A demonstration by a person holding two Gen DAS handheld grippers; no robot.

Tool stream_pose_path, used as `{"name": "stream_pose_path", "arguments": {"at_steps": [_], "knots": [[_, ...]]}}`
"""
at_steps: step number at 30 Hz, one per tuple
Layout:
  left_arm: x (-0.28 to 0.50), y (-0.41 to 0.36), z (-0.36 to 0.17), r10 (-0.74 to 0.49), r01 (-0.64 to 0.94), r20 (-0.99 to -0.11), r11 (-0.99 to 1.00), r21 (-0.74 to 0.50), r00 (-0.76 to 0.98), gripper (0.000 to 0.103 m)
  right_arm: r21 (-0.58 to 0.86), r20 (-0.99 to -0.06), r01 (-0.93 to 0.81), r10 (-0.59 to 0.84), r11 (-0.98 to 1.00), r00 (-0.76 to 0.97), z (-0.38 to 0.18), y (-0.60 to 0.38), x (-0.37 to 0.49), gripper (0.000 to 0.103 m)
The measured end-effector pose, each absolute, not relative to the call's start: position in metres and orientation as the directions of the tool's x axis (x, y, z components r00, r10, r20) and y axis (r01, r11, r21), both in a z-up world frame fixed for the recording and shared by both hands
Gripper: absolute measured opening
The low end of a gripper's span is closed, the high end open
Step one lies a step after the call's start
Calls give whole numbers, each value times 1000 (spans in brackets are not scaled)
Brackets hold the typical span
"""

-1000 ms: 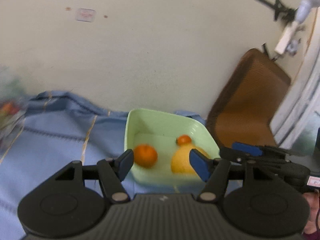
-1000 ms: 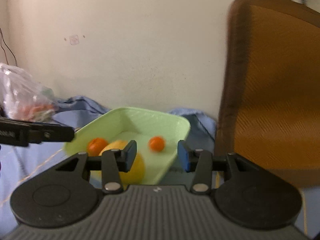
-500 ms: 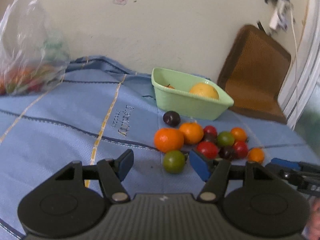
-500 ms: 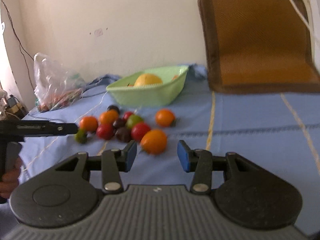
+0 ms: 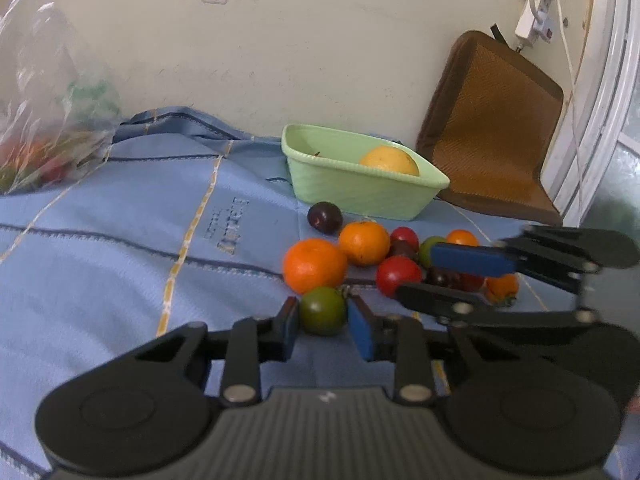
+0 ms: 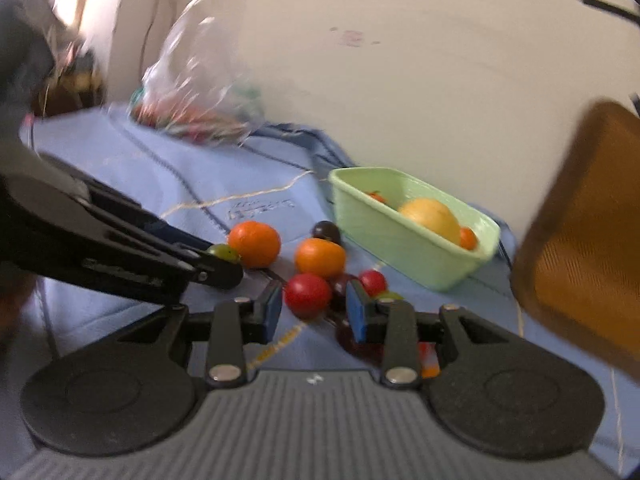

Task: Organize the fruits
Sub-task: 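Grasp a green cherry tomato with the left gripper while the right grasps a red tomato, then release the green tomato into the basket with the left gripper while the right releases the red one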

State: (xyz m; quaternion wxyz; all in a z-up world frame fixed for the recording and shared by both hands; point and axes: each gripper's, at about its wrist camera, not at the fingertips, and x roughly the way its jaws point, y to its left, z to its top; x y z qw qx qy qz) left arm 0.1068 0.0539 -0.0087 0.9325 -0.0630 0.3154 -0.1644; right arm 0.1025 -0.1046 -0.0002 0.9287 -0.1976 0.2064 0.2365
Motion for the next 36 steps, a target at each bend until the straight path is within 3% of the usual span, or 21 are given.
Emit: {"name": "stream_pose_path", "arguments": {"at_steps": [4, 5, 6, 23, 26, 32, 36], "knots": [[101, 61, -10, -367, 262, -559, 929, -261, 744, 27, -326, -503, -525, 325, 786, 800, -12, -94, 112, 37], [101, 62, -10, -369, 262, -557, 928, -266, 744, 27, -343, -498, -515, 313, 786, 809, -13, -93, 111, 30], [100, 63, -10, -370, 262, -558, 928, -266, 743, 27, -354, -491, -506, 304, 787, 817, -12, -93, 110, 30], [10, 15, -9, -520, 465, -559, 849, -253, 646, 27, -61, -497, -445, 360, 893, 790, -12, -153, -21, 31], [-1, 4, -10, -488, 470, -565, 862, -191, 665, 28, -33, -493, -429, 358, 903, 793, -14, -158, -27, 31], [-1, -2, -8, -477, 464, -582, 867, -185, 659, 35, -27, -499, -421, 353, 907, 792, -19, -156, -26, 32], [0, -6, -7, -467, 461, -585, 871, -172, 663, 30, -10, -494, -426, 366, 905, 789, -21, -158, -25, 31]]}}
